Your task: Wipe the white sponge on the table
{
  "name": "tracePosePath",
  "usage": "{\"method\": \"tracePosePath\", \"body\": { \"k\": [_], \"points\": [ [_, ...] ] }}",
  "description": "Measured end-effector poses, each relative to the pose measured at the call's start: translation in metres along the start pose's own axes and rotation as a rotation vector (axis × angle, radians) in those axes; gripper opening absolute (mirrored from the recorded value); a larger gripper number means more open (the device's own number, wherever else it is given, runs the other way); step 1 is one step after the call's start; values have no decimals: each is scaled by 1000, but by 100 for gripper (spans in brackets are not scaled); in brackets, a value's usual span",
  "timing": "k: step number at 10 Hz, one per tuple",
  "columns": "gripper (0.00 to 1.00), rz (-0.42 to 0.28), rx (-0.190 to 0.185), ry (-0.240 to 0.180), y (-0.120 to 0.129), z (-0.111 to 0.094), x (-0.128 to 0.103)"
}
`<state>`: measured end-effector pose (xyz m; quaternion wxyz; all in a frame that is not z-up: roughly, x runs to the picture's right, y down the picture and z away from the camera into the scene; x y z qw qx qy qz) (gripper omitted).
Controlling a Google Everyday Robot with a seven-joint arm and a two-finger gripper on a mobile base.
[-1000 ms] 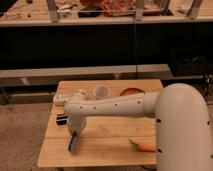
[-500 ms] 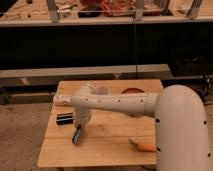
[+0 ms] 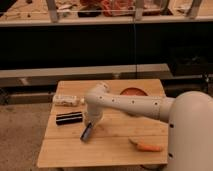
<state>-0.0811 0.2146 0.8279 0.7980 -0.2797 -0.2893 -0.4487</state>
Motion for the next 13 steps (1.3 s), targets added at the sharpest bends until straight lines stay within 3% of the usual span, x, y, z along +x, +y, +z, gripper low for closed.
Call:
{"method": "tracePosePath", "body": {
  "k": [4,6,10,13],
  "points": [
    [1,-4,-6,5,3,-1,-3],
    [1,6,-31,19,26,-8,-15],
    [1,10,-71,49,95,-23,-81],
    [1,-41,-95,54,105,-21,-112]
  ]
}}
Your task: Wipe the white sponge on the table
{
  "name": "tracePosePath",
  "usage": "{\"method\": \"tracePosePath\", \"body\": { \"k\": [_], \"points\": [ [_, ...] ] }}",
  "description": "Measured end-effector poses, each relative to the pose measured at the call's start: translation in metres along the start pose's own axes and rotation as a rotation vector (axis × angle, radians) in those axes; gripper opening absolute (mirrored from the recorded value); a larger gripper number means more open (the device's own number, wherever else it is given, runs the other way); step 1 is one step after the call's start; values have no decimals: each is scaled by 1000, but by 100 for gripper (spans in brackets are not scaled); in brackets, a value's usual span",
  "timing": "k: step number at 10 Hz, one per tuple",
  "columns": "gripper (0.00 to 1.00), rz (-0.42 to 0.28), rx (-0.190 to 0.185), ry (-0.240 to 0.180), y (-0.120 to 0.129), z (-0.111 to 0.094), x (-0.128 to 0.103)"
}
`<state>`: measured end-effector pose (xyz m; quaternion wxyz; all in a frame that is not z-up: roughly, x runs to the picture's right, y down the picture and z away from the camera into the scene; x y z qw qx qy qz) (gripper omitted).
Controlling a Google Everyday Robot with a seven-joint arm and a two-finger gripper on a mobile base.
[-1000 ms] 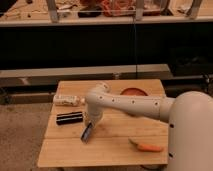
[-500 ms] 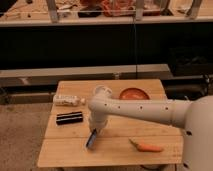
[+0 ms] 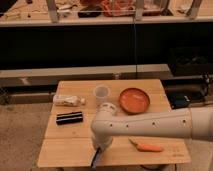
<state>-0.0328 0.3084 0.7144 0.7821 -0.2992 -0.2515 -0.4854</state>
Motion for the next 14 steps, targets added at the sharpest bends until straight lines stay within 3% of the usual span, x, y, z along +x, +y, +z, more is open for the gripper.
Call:
{"method": "tracePosePath", "body": {
  "k": [4,7,8,11,14],
  "points": [
    [1,-122,-13,15,-59,11,-32],
    [1,-198,-12,34,-99,14,-42],
    [1,-235,1,54,-128,8,-25],
    [1,-212,20,50,-144,6,12],
    [1,-160,37,12,-157,18,53]
  ]
}}
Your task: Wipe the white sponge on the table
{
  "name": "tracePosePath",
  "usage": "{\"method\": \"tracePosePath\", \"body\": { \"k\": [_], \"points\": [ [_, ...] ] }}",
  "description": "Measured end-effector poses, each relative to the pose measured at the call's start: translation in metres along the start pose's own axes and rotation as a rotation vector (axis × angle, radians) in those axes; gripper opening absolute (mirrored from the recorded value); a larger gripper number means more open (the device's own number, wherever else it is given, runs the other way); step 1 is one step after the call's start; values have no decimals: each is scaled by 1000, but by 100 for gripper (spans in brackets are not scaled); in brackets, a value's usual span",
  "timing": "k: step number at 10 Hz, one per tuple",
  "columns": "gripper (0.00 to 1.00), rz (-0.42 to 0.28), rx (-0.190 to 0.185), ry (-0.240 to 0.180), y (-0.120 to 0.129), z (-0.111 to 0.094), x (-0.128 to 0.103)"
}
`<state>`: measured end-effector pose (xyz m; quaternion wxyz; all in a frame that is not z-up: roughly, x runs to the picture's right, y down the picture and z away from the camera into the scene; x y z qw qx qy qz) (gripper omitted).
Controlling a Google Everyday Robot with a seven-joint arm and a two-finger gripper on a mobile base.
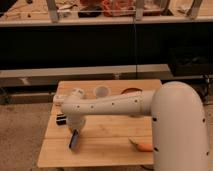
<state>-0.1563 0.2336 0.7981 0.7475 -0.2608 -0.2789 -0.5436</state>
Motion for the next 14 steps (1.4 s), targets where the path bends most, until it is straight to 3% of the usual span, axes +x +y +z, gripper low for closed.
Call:
{"method": "tracePosePath", "body": {
  "k": [4,6,8,11,14],
  "points": [
    [1,115,19,-4,36,-6,26],
    [1,208,23,-12,74,-12,42],
    [1,257,24,-21,96,-14,47],
    [1,261,20,-32,116,-15,23],
    [1,218,-5,-33,137,-20,-34]
  ]
}}
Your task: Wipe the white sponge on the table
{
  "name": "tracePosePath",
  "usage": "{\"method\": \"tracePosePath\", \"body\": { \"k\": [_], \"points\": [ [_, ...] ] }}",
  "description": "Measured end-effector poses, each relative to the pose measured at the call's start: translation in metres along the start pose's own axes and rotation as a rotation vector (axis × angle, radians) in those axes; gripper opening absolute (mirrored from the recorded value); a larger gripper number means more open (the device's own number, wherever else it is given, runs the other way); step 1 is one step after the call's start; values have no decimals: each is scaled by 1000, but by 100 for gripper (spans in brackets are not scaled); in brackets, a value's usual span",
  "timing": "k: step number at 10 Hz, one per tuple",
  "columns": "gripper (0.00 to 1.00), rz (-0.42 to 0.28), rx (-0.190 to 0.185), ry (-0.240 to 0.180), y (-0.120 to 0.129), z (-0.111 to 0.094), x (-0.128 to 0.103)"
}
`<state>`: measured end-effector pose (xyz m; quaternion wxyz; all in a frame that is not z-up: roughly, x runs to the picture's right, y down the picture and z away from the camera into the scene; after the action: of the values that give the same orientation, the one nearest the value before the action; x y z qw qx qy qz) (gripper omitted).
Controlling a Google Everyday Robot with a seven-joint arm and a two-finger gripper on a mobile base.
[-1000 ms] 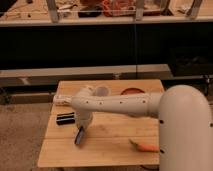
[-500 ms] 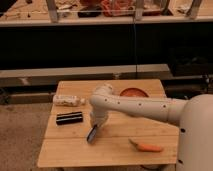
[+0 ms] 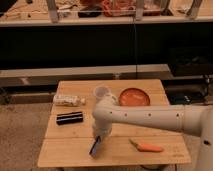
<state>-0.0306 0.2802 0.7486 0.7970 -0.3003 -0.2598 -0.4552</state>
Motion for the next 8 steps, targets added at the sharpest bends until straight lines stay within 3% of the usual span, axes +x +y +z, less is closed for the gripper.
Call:
{"method": "tracePosePath", "body": {
  "k": [3,7,8],
  "points": [
    [1,-70,-52,8,12,8,-42],
    [1,-200,-77,32,-38,17,-71],
    [1,-259,-79,43,-64,18,-81]
  ]
}}
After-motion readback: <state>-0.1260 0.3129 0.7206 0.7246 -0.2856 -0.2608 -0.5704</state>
